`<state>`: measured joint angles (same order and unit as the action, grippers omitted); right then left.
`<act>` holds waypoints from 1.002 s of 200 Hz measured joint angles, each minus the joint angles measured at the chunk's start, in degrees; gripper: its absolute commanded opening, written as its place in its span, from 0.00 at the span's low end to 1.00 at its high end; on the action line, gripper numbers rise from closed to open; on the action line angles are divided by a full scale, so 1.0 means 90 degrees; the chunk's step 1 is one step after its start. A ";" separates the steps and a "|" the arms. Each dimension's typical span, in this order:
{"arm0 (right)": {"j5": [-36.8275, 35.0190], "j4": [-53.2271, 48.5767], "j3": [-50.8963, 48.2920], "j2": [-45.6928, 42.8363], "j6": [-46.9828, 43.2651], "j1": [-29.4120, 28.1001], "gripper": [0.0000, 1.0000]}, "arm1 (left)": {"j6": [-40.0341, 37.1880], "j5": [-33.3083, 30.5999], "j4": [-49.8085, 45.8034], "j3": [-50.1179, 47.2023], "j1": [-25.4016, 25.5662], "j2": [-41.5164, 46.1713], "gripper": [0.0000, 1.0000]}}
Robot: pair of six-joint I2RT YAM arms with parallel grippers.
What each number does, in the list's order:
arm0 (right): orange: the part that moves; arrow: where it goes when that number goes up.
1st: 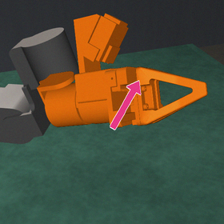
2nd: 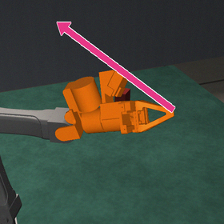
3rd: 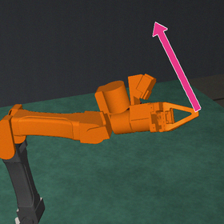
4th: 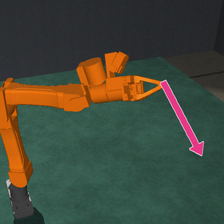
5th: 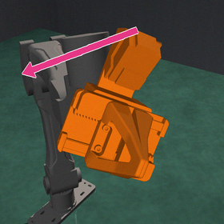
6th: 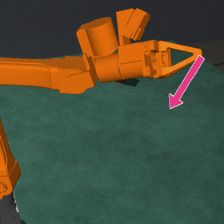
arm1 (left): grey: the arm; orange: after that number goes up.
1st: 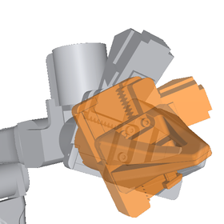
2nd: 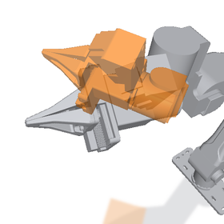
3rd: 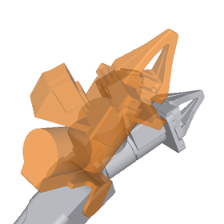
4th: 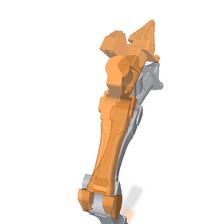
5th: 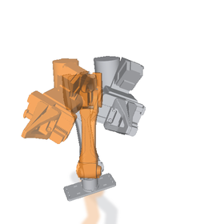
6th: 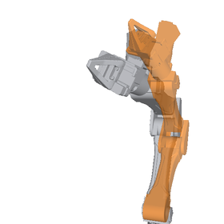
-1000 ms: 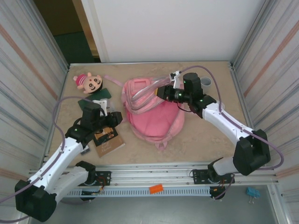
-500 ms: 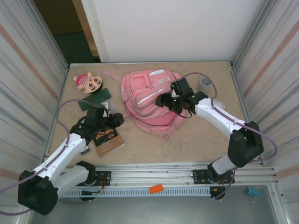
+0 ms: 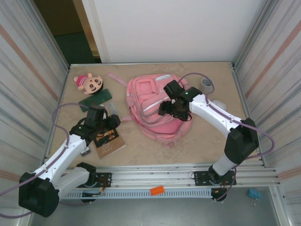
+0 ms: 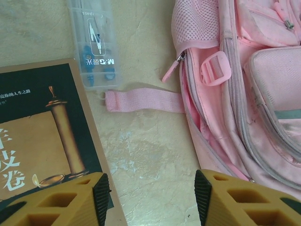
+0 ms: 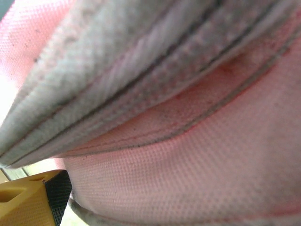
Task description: Pack books, pencil case, and school supplies into a backpack
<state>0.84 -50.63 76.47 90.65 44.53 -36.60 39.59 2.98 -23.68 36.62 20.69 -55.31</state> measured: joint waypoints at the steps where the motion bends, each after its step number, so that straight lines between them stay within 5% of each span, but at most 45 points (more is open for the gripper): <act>1: 0.0015 0.0015 -0.0017 -0.0007 0.0000 0.0000 0.87 | 0.0005 0.0000 0.0000 0.0000 0.0000 0.0000 0.50; 27: 0.0539 0.0600 -0.0636 -0.0313 0.0000 0.0168 0.83 | 0.0056 0.0534 0.0425 -0.0073 -0.0002 -0.0121 0.50; 45: 0.0792 0.0869 -0.0794 -0.0418 0.0000 0.0253 0.82 | -0.0126 0.1234 0.0937 -0.0131 0.0049 -0.0301 0.65; 64: 0.1005 0.1154 -0.0818 -0.0515 0.0002 0.0272 0.81 | -0.0678 0.1583 0.1375 -0.0119 0.0452 -0.0425 0.71; 109: 0.1343 0.1552 -0.0821 -0.0590 0.0000 0.0272 0.80 | -0.3347 0.1409 0.2108 0.0194 0.1957 -0.0617 0.78; 159: 0.1438 0.1734 -0.0821 -0.0590 0.0000 0.0187 0.78 | -0.5603 0.0967 0.2259 0.0942 0.2033 -0.1797 0.85; 200: 0.1440 0.1773 -0.0821 -0.0590 0.0000 0.0148 0.78 | -0.6305 0.0665 0.2647 0.1103 0.2033 -0.2688 0.80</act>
<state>13.80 -34.68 69.08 85.34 44.53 -35.27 -17.15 8.97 0.14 46.54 38.98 -79.50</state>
